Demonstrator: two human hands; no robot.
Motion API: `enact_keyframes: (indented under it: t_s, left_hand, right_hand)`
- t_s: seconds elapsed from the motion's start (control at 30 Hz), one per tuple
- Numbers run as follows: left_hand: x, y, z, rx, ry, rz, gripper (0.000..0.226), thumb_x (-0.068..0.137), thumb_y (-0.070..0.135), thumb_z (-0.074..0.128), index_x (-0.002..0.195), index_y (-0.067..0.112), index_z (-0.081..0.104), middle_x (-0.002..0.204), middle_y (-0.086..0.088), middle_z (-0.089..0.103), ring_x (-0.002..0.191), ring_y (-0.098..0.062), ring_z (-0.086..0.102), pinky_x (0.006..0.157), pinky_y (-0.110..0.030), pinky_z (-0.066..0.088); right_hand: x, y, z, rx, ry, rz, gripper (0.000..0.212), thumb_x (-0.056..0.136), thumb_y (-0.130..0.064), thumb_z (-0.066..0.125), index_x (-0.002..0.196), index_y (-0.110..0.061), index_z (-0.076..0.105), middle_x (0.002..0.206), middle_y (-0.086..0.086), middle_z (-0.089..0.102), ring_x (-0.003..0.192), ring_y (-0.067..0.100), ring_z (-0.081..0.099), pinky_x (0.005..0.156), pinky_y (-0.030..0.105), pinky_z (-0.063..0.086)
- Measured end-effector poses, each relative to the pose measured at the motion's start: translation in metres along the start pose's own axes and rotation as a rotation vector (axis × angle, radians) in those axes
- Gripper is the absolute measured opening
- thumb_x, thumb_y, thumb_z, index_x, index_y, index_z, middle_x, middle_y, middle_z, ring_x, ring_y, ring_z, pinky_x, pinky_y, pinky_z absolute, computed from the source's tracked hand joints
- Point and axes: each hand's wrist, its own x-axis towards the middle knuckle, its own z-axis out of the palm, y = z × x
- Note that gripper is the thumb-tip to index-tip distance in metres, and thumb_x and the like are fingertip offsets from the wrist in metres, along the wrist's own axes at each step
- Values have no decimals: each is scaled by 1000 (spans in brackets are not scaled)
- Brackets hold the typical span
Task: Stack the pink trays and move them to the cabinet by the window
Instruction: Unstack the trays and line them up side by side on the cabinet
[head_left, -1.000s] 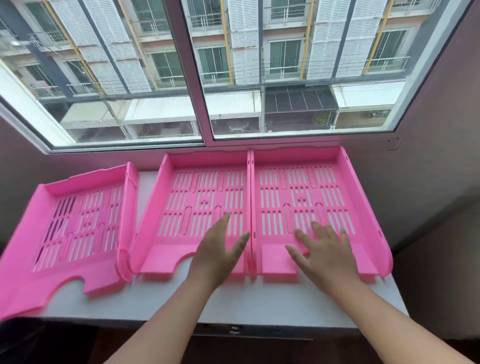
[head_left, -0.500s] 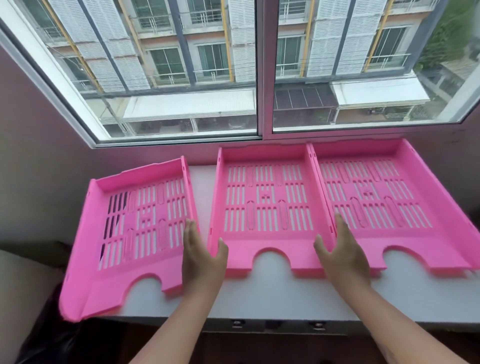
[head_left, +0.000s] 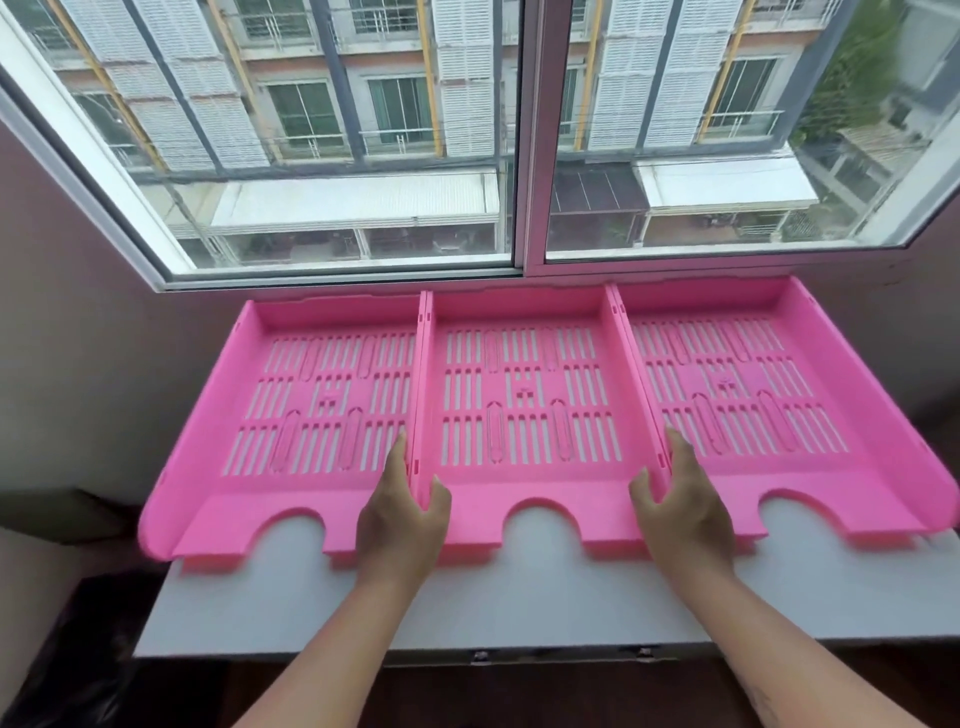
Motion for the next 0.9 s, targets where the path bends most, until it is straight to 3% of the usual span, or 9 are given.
enact_keyframes:
  t_s: [0.13, 0.27, 0.33, 0.4, 0.5, 0.67, 0.7, 0.77, 0.9]
  left_hand:
    - [2, 0, 1, 10, -1, 1, 67, 96, 21, 51, 154, 18, 17, 155, -6, 35, 130, -30, 50, 85, -27, 46]
    - [1, -1, -3, -11, -43, -20, 71, 95, 21, 52, 154, 22, 13, 159, -3, 27, 138, -28, 40, 100, -36, 43]
    - [1, -2, -1, -13, -52, -36, 70, 95, 20, 49, 154, 25, 11, 158, -4, 29, 111, -27, 63, 82, -35, 55]
    - [3, -5, 5, -8, -42, -38, 69, 95, 19, 45, 154, 28, 11, 156, -7, 33, 58, -13, 58, 47, -25, 48]
    - [6, -7, 13, -3, -32, -52, 67, 96, 19, 44, 154, 28, 12, 154, -10, 36, 45, -8, 48, 38, -21, 39]
    - [5, -1, 9, 6, -28, -37, 65, 97, 20, 45, 154, 22, 13, 158, -9, 29, 84, -16, 66, 57, -25, 54]
    - [4, 1, 8, -2, -37, -33, 67, 97, 20, 46, 154, 21, 12, 159, -8, 27, 99, -17, 64, 74, -30, 57]
    - [1, 4, 3, 7, -66, -21, 72, 95, 26, 52, 155, 20, 12, 160, -5, 23, 137, -26, 41, 106, -42, 39]
    - [-13, -12, -13, 147, -66, 19, 80, 87, 51, 58, 151, 21, 20, 156, -3, 34, 141, -25, 35, 110, -49, 36]
  right_hand:
    - [1, 0, 1, -5, 7, -30, 58, 95, -17, 56, 149, -12, 33, 136, 17, 59, 103, 37, 68, 69, 37, 58]
    - [2, 4, -13, 19, -160, -73, 76, 91, -34, 60, 153, -16, 21, 154, 7, 40, 134, 30, 48, 99, 42, 47]
    - [0, 14, -24, -61, -146, -150, 78, 87, -48, 60, 151, -15, 29, 148, 6, 48, 133, 26, 47, 105, 42, 42]
    - [-1, 27, -33, -182, -134, -207, 79, 85, -60, 54, 148, -17, 35, 146, 3, 50, 135, 23, 45, 111, 43, 35]
    - [0, 39, -34, -315, -224, -194, 85, 87, -68, 41, 154, -18, 23, 160, -2, 29, 149, 17, 21, 121, 40, 11]
    - [3, 39, -30, -321, -239, -187, 87, 87, -70, 34, 156, -20, 14, 164, -4, 16, 151, 14, 9, 122, 37, 4]
    - [4, 39, -31, -326, -261, -189, 89, 87, -72, 33, 156, -20, 12, 164, -4, 14, 151, 14, 7, 122, 37, 3]
    - [6, 40, -36, -350, -311, -209, 95, 84, -78, 31, 156, -19, 11, 165, -3, 11, 151, 14, 5, 122, 38, 3]
    - [0, 58, -50, -426, -311, -287, 100, 75, -87, 25, 155, -26, 16, 164, -3, 13, 152, 17, 6, 122, 42, 2]
